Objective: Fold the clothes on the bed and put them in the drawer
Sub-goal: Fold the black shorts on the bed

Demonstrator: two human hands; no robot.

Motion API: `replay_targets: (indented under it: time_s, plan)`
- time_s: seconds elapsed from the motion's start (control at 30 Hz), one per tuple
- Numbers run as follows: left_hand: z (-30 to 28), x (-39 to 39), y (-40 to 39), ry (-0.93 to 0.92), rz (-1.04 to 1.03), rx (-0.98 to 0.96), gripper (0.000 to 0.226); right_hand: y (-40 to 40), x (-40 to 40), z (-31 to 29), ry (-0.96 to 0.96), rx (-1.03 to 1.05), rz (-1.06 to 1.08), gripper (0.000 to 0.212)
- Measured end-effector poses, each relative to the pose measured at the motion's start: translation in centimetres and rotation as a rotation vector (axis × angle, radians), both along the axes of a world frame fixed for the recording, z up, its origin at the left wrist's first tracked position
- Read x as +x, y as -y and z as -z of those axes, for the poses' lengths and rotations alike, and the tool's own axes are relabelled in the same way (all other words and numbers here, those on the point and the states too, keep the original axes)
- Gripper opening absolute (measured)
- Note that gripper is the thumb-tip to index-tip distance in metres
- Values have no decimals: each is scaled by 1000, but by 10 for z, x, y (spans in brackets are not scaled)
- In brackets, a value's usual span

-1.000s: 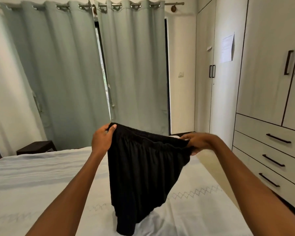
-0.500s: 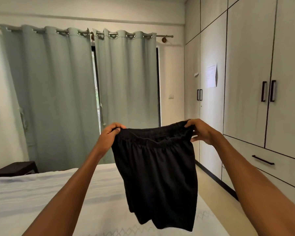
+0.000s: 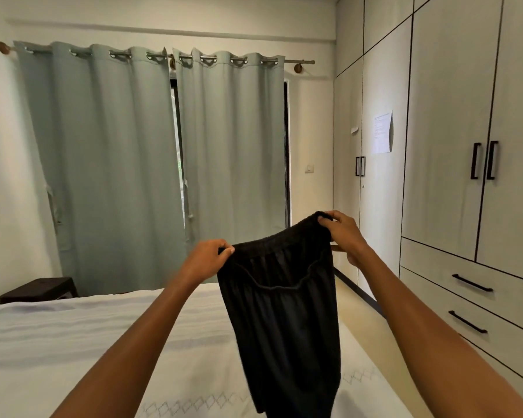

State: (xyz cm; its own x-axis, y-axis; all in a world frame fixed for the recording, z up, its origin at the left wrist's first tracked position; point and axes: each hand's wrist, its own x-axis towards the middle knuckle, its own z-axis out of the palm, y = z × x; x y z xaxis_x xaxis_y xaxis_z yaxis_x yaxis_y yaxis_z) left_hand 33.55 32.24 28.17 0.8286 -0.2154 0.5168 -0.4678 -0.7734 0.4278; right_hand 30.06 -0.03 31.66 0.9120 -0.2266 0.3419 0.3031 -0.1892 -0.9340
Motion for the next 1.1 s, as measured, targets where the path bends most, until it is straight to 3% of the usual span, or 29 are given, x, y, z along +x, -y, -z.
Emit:
replay_targets:
  time_s: [0.1, 0.23, 0.33, 0.43, 0.53, 0.63, 0.7, 0.77, 0.9, 1.0, 1.1]
  plan:
    - [16, -1, 2, -112, -30, 6, 8, -14, -6, 10, -22, 50, -55, 21]
    - [45, -11, 30, -180, 49, -55, 55, -39, -7, 35, -65, -119, -101, 28]
    - [73, -17, 60, -341, 167, -53, 72, -60, -8, 58, -80, -291, -133, 30]
    - [102, -19, 78, -372, 196, -125, 63, -69, -14, 73, -128, -292, -243, 22]
    - [122, -16, 76, -351, 77, -158, 28, -63, -17, 81, -95, -307, -259, 17]
    - [120, -9, 56, -291, -7, -209, 12, -35, -8, 93, -72, -627, -73, 39]
    - [106, -6, 40, -270, -31, -253, 19, -18, -5, 104, -110, -979, 54, 55]
    - [89, -1, 24, -291, -44, -261, 32, -4, -2, 119, -205, -1188, 101, 57]
    - [67, 10, -13, -349, -122, -149, 50, 22, -4, 139, -422, -1126, 74, 47]
    - [63, 12, -40, -393, -155, -26, 38, 33, -10, 127, -538, -1008, 87, 39]
    - [60, 10, -50, -405, -187, -24, 17, 32, -7, 101, -685, -700, 19, 43]
